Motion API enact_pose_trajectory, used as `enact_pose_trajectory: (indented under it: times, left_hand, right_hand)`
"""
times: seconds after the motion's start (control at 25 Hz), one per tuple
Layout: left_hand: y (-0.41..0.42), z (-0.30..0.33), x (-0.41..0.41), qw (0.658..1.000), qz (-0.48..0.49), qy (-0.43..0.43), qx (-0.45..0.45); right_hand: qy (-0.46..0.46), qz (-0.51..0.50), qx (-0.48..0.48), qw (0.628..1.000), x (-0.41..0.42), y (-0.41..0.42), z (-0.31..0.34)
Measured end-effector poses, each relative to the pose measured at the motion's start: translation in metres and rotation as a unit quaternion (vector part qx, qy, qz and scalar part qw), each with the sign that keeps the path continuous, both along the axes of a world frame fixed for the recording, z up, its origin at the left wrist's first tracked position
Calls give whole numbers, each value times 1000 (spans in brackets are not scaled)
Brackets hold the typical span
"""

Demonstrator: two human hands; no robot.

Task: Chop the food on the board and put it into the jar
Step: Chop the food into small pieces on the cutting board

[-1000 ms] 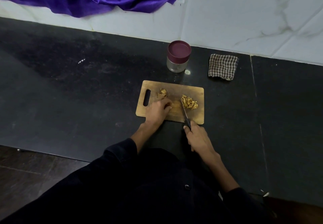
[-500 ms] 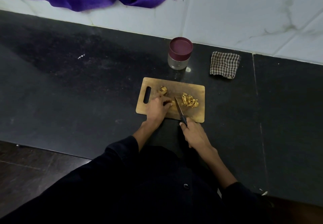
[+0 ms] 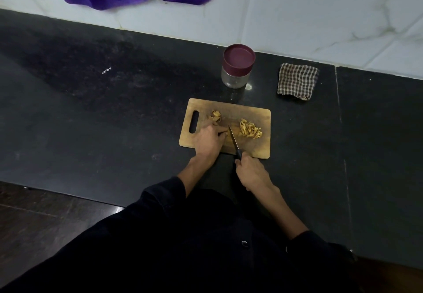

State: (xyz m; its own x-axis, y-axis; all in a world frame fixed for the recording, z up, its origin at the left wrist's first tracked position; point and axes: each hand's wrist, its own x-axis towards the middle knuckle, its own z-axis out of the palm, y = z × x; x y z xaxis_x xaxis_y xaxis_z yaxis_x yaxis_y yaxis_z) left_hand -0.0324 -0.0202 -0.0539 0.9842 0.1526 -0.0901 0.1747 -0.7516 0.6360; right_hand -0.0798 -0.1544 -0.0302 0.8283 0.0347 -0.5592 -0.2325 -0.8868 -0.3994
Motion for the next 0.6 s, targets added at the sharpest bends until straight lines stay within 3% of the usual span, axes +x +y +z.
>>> enact_pose_trajectory:
  times: [0.36,0.6]
  left_hand:
    - [0,4,-3,1000,-8,-4,16]
    - [7,-3,-5,999,-11,-26,-39]
  right_hand:
    - [-18,-51,16,998,-7,-6,3]
    - [-20,-34,33,999,-3,0,9]
